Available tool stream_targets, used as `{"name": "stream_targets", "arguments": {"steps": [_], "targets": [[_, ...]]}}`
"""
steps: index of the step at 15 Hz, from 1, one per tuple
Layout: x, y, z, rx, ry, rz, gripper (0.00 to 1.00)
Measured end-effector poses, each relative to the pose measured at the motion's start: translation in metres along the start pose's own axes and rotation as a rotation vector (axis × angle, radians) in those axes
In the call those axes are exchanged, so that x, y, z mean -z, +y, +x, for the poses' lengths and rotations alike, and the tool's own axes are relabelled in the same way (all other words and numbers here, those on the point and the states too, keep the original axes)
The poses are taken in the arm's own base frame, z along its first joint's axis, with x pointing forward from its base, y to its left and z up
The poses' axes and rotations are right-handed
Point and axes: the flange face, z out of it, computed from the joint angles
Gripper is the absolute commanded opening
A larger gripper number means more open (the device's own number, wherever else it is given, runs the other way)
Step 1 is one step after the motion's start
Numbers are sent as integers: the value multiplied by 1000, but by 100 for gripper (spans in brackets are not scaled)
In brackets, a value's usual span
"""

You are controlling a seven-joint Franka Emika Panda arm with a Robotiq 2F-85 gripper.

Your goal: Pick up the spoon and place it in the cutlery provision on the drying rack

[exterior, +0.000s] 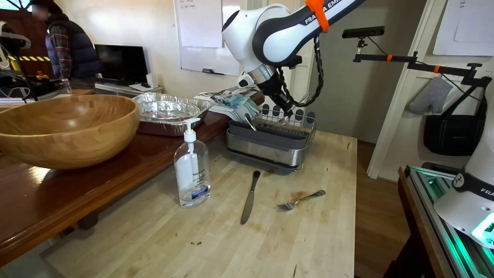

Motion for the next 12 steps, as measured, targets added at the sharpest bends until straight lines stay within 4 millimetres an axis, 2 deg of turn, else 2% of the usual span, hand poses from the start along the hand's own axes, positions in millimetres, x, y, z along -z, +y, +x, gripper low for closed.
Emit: {"name": "stream_targets", "arguments": {"steps": [6,12], "targets": [[-3,12,20,31,-39,-4,2],[5,13,50,77,-37,-39,2]]}}
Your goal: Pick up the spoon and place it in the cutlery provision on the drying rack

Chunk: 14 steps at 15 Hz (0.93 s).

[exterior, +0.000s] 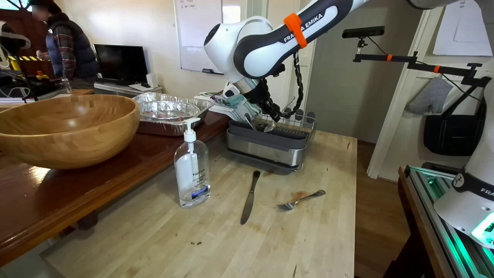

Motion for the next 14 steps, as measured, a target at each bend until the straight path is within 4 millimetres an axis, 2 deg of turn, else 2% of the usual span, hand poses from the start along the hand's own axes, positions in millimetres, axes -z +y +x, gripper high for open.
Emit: {"name": "stream_targets", "arguments": {"steps": [14], "targets": [[-8,-7,41,95,-118,-67,2]]}}
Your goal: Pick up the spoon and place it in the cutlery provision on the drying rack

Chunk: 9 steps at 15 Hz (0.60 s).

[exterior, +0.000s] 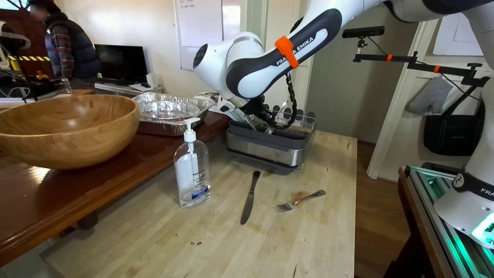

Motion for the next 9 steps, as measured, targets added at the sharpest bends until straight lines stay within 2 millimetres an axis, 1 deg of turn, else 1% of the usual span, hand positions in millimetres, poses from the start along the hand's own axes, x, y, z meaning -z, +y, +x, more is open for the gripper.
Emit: {"name": "stream_targets", "arguments": {"steps": [9], "targets": [[-5,-5,19,30,-55,-40,2]]}}
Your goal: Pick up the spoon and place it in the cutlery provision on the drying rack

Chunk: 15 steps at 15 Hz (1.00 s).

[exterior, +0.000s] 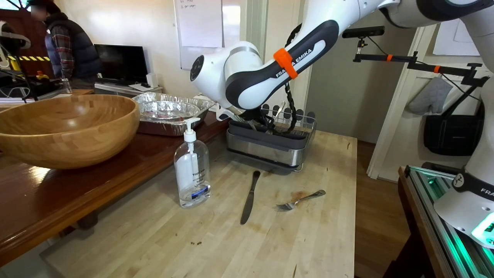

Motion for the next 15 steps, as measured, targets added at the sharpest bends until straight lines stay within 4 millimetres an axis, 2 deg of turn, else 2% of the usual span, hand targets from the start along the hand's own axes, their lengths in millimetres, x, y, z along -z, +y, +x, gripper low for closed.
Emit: {"name": "stream_targets", "arguments": {"steps": [5,6,7,15], "targets": [[-1,-1,5,9,-18,-5,3],[-1,-1,6,10,-21,-6,24],[-1,-1,7,11,-24,-6,34],[9,-9,14,27,-14,-19,93]]}}
